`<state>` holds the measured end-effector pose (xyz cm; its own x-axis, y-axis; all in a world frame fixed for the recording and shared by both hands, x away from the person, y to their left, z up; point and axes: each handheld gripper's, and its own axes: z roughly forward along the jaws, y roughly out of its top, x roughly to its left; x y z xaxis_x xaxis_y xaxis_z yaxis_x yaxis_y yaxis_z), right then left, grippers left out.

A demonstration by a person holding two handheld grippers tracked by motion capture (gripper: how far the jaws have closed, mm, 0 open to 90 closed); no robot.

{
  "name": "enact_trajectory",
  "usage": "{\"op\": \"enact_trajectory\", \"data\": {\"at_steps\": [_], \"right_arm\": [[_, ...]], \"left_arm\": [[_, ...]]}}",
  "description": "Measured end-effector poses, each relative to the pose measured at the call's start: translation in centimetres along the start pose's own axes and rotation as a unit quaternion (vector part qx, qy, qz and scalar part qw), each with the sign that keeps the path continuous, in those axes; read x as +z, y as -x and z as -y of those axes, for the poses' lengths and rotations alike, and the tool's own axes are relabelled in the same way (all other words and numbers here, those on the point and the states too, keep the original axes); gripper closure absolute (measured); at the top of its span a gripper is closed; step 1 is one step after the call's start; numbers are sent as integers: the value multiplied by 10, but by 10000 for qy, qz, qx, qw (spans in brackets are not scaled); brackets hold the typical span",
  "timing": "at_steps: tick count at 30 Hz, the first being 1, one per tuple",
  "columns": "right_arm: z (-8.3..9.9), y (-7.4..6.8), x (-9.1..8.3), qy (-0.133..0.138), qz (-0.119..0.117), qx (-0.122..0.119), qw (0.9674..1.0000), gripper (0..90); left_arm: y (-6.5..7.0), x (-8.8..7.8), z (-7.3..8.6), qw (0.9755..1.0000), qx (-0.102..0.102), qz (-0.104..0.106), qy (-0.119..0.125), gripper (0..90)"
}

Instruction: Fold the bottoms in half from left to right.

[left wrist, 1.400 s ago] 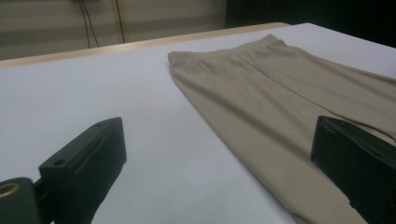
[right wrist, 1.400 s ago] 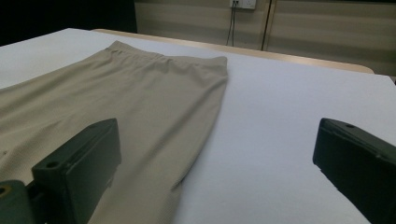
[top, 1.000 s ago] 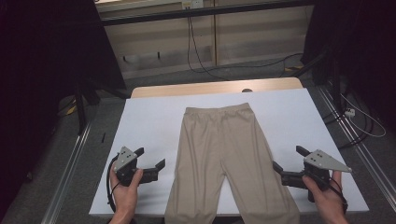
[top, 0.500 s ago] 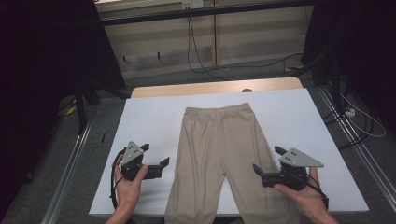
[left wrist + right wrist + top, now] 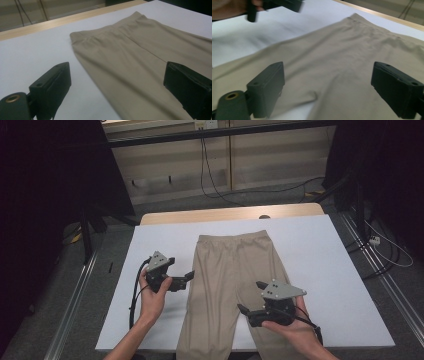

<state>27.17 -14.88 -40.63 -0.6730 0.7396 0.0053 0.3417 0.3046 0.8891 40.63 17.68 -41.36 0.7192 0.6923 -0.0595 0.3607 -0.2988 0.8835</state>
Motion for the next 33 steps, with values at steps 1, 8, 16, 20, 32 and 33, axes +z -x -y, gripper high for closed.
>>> {"op": "enact_trajectory", "data": {"at_steps": [1, 8, 16, 20, 32, 33], "right_arm": [[0, 0, 0, 0, 0, 0, 10000, 131], [-29, -27, 10, -402, -174, -440, 9981, 166], [-31, -53, 40, -833, -944, -212, 9918, 232], [-32, -59, 50, -1024, -1043, -429, 9883, 229], [-28, -91, 91, -1255, -1324, -436, 9823, 172], [-26, -95, 93, -1282, -1358, -457, 9813, 234]], "left_arm": [[0, 0, 0, 10000, 0, 0, 0, 80], [-10, 30, -20, 10000, 72, -17, -28, 90], [-23, 61, -25, 9999, -95, -73, -118, 103], [-31, 71, -35, 9995, -265, -144, -40, 82], [-41, 77, -37, 9990, -384, -191, -99, 75], [-40, 78, -37, 9992, -326, -201, -112, 75]]}}
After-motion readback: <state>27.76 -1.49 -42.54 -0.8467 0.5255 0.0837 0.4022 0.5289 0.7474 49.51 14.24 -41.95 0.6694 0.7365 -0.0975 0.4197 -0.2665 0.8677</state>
